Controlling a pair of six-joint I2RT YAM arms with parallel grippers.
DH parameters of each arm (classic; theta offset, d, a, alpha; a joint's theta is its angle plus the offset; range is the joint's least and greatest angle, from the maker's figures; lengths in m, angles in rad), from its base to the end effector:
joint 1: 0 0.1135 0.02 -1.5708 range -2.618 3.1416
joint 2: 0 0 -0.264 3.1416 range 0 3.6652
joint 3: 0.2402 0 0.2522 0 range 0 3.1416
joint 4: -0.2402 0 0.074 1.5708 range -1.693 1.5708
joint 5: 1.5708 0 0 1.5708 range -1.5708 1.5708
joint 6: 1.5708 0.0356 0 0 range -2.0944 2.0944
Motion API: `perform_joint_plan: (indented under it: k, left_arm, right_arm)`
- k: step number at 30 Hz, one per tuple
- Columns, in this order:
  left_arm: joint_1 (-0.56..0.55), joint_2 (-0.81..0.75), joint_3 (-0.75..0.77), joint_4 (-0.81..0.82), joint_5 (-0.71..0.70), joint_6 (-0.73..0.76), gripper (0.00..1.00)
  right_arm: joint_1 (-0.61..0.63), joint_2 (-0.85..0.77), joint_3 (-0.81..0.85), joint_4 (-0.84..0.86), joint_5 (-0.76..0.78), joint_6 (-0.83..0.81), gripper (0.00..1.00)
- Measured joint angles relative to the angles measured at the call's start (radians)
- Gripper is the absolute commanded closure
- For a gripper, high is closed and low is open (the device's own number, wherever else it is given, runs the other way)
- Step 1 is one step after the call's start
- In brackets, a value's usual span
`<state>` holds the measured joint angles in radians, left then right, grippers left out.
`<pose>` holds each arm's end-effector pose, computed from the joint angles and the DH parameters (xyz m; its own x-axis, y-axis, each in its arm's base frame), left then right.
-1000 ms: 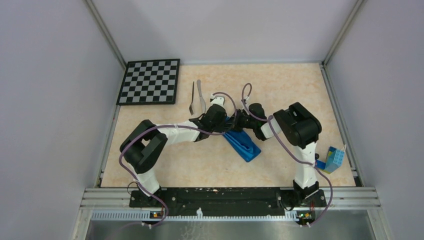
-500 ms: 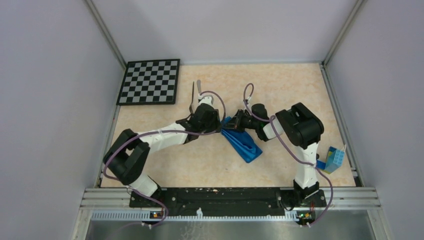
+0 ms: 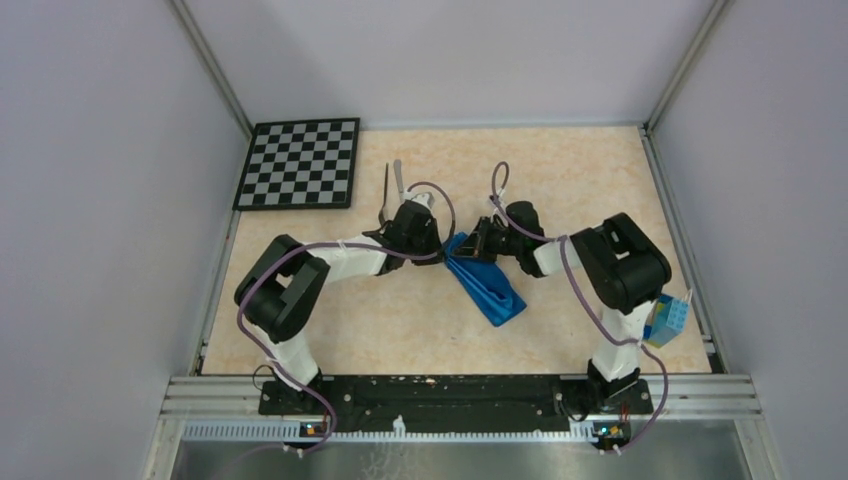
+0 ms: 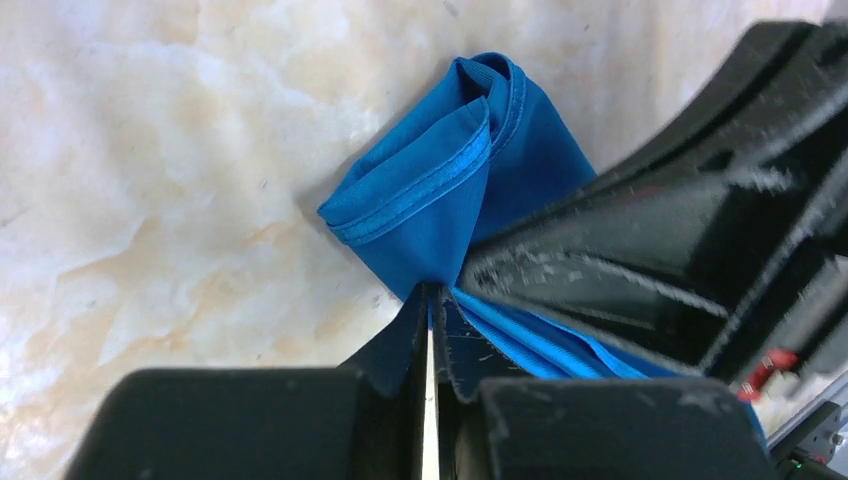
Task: Fold the napkin into a case and place the utensils inside
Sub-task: Grasp the top corner of the smaller rectangle folded napkin from the folded napkin.
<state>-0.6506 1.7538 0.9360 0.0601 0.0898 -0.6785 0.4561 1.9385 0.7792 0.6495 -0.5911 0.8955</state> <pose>0.2836 -0.2199 0.1602 -0.8369 -0.1486 -0.5268 0.1668 0.8475 -0.5039 0.3129 0.1756 0.1088 -0.9002 0.2803 -0.3334 -0.1596 0.4998 0.8513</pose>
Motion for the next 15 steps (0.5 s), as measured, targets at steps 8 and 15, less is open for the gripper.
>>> perform_joint_plan:
  k: [8, 15]
  left_arm:
    - [0.000, 0.062, 0.035, 0.047, 0.020, 0.002, 0.88]
    - [0.000, 0.071, 0.059, 0.015, 0.048, 0.050, 0.59]
  right_arm:
    - [-0.001, -0.241, -0.020, -0.288, 0.075, -0.209, 0.99]
    - [0.000, -0.501, -0.125, -0.552, 0.214, -0.410, 0.74]
